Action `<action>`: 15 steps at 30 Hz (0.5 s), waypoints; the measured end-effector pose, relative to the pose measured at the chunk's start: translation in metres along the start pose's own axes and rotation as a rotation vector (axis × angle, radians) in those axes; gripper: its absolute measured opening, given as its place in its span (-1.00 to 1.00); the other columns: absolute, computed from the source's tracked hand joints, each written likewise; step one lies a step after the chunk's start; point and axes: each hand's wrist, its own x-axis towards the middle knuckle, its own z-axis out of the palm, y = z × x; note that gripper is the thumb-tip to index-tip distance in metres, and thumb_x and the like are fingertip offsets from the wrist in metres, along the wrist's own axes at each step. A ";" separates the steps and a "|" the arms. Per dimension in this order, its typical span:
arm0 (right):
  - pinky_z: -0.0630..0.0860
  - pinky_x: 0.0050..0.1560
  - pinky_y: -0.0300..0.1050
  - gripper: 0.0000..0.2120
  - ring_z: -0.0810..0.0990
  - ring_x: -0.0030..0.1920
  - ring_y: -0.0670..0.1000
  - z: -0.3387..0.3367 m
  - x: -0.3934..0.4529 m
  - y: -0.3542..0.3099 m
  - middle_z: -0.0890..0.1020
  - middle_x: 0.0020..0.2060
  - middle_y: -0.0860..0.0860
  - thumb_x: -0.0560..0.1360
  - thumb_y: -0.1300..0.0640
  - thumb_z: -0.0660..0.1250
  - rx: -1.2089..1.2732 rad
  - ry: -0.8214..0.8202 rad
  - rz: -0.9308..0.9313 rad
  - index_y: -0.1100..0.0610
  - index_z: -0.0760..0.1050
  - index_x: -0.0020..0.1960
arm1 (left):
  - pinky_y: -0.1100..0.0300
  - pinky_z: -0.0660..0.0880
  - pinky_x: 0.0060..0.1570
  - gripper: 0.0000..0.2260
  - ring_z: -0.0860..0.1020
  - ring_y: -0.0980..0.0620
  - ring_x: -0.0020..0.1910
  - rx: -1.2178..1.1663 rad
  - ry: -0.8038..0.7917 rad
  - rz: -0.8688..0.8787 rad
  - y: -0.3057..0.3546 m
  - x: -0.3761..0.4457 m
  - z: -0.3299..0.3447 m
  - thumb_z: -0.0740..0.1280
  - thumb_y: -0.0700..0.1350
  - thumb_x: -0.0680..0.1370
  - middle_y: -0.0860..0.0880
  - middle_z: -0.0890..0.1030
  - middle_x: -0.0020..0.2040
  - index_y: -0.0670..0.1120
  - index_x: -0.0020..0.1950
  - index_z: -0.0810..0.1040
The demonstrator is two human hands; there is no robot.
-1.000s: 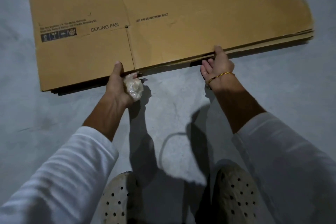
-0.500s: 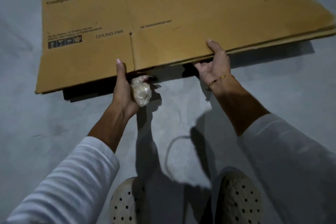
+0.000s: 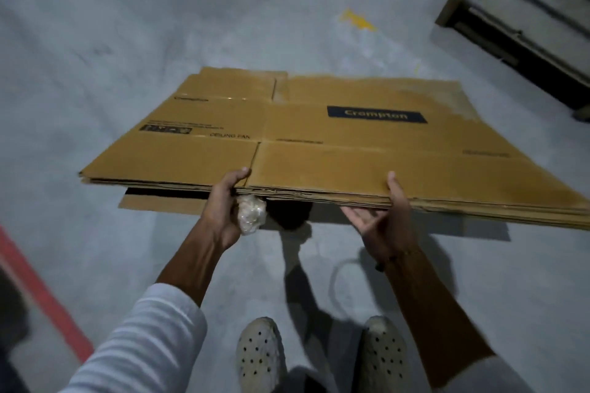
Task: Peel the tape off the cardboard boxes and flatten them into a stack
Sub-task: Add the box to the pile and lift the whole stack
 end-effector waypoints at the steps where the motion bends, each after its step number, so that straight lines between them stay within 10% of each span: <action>1: 0.63 0.04 0.24 -0.27 0.27 0.50 0.36 0.002 -0.005 -0.008 0.11 0.60 0.16 0.47 -0.20 0.47 0.006 0.008 0.002 -0.09 0.28 0.55 | 0.12 0.45 -0.26 -0.88 0.47 -0.06 -0.37 0.040 0.005 -0.004 0.003 -0.009 0.008 0.39 0.01 0.53 -0.08 0.47 -0.26 0.01 0.00 0.56; 6: 0.49 0.10 0.29 -0.62 0.47 0.29 0.32 0.024 -0.022 -0.044 0.42 0.43 0.22 0.59 0.07 0.34 0.014 0.106 -0.024 0.10 0.44 0.39 | -0.03 0.49 -0.07 -0.74 0.56 -0.13 -0.19 0.022 -0.012 -0.032 -0.002 -0.039 0.034 0.40 0.19 0.52 -0.16 0.63 -0.03 0.03 0.02 0.65; 10: 0.45 0.21 0.41 -0.83 0.40 0.37 0.40 0.045 -0.041 -0.062 0.38 0.46 0.22 0.57 0.17 0.36 -0.098 0.170 -0.020 0.12 0.50 0.16 | 0.17 0.55 -0.37 -0.36 0.58 -0.02 -0.36 -0.073 -0.076 -0.055 -0.031 -0.088 0.034 0.25 0.37 0.52 -0.19 0.70 -0.10 -0.19 0.23 0.55; 15: 0.55 0.10 0.13 -0.86 0.39 0.43 0.29 0.037 -0.069 -0.054 0.40 0.41 0.19 0.65 0.14 0.23 -0.138 0.169 0.061 0.18 0.47 0.15 | 0.04 0.55 -0.11 -0.22 0.66 -0.04 -0.20 -0.072 -0.160 -0.207 -0.073 -0.121 0.058 0.13 0.46 0.45 -0.21 0.69 0.09 -0.12 0.40 0.48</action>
